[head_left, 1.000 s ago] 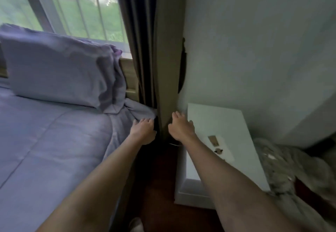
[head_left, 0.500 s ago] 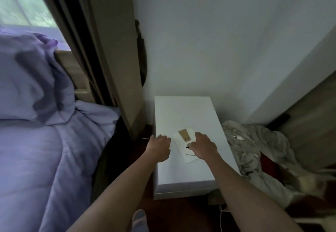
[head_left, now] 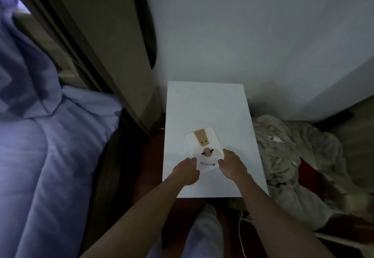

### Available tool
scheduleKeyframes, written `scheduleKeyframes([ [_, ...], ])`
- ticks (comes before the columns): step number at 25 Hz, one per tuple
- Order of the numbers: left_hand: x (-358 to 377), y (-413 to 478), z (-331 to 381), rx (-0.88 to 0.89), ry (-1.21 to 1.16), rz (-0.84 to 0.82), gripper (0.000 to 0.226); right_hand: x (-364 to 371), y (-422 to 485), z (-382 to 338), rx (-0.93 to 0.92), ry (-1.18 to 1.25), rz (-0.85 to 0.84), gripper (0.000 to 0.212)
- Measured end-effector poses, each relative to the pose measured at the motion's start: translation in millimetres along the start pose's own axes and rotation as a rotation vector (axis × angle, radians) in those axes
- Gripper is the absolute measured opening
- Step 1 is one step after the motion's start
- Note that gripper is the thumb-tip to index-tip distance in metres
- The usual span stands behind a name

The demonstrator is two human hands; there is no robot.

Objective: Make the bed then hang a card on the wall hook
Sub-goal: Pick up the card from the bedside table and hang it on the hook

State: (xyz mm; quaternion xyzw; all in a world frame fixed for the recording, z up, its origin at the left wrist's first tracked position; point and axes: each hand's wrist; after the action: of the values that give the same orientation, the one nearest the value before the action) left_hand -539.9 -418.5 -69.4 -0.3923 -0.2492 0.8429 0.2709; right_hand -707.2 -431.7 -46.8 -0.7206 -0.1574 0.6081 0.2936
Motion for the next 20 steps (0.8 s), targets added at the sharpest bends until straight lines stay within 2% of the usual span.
scheduleKeyframes([
  [5, 47, 13, 23, -0.19, -0.231, 0.078, 0.07, 9, 42, 18, -0.061, 0.08, -0.032, 0.035],
  [10, 72, 23, 46, -0.299, -0.31, 0.255, 0.074, 17, 55, 17, -0.003, 0.069, -0.004, 0.035],
  [14, 66, 29, 46, -0.397, -0.58, 0.39, 0.077, 10, 70, 17, 0.069, 0.195, -0.042, 0.032],
  [17, 51, 25, 38, -0.503, -0.783, 0.532, 0.065, 7, 80, 25, 0.079, 0.399, -0.179, 0.028],
  [20, 30, 15, 30, -0.465, -1.078, 0.637, 0.035, -9, 73, 25, 0.075, 0.69, -0.348, 0.013],
])
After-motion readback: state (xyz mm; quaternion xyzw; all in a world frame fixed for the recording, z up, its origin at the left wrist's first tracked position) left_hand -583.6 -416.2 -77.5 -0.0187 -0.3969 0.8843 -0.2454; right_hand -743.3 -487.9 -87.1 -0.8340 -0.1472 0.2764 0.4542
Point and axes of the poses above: each hand's wrist, its own y-axis towards the middle knuckle, its own x-axis out of the palm, z = x × y, and after that the axes turned 14 degrees about -y, right-handed
